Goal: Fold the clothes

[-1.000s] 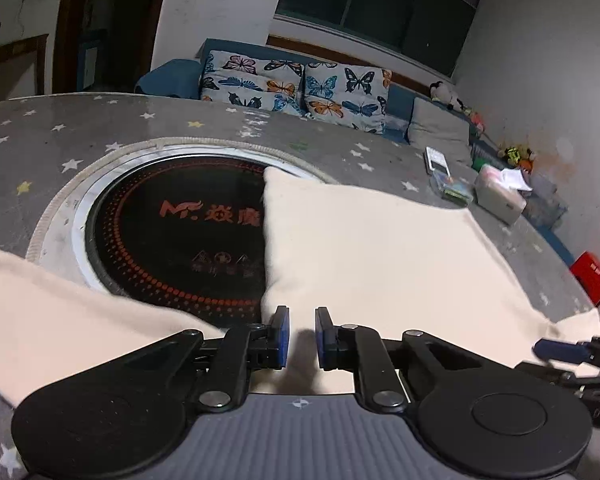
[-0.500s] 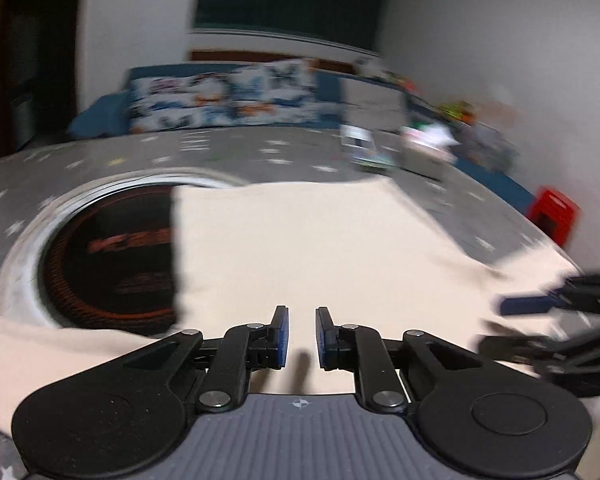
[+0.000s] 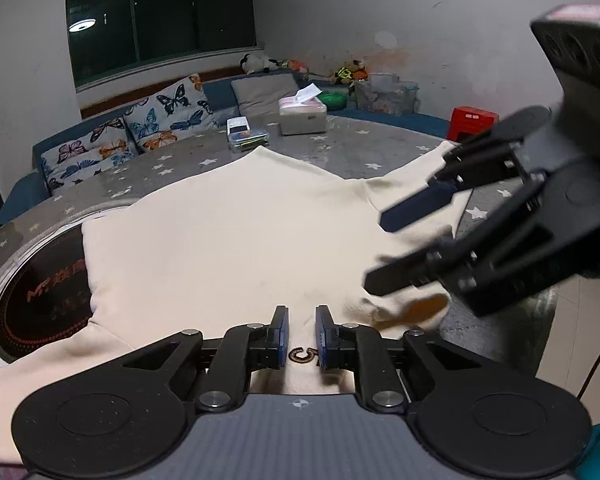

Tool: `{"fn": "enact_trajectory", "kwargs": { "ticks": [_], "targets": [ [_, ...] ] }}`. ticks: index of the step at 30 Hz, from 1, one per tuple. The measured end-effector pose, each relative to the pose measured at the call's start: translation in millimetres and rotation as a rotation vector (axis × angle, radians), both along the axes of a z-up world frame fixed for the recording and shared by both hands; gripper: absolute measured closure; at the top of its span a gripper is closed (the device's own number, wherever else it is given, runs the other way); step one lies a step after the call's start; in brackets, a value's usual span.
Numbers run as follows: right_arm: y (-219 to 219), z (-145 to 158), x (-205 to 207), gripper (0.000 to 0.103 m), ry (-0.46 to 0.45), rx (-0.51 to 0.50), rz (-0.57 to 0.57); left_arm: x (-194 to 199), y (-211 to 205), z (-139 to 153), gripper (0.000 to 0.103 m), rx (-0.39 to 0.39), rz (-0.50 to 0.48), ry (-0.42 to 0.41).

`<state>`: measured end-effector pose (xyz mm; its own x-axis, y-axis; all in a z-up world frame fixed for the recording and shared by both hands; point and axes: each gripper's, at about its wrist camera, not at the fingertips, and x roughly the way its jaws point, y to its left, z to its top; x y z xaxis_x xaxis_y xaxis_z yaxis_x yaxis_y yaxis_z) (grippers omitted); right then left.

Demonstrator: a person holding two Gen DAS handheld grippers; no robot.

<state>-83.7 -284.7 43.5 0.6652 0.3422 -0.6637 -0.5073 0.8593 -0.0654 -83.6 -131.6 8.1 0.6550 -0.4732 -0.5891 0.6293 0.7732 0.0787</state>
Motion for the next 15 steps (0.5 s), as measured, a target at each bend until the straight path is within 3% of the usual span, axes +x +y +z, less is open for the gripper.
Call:
{"fn": "enact_trajectory", "kwargs": {
  "ticks": [15],
  "targets": [
    [-2.4,-17.6,-6.3,0.054,0.060,0.016,0.000,-2.5,2.0,-1.2,0.084,0.005,0.002,-0.014]
  ]
}}
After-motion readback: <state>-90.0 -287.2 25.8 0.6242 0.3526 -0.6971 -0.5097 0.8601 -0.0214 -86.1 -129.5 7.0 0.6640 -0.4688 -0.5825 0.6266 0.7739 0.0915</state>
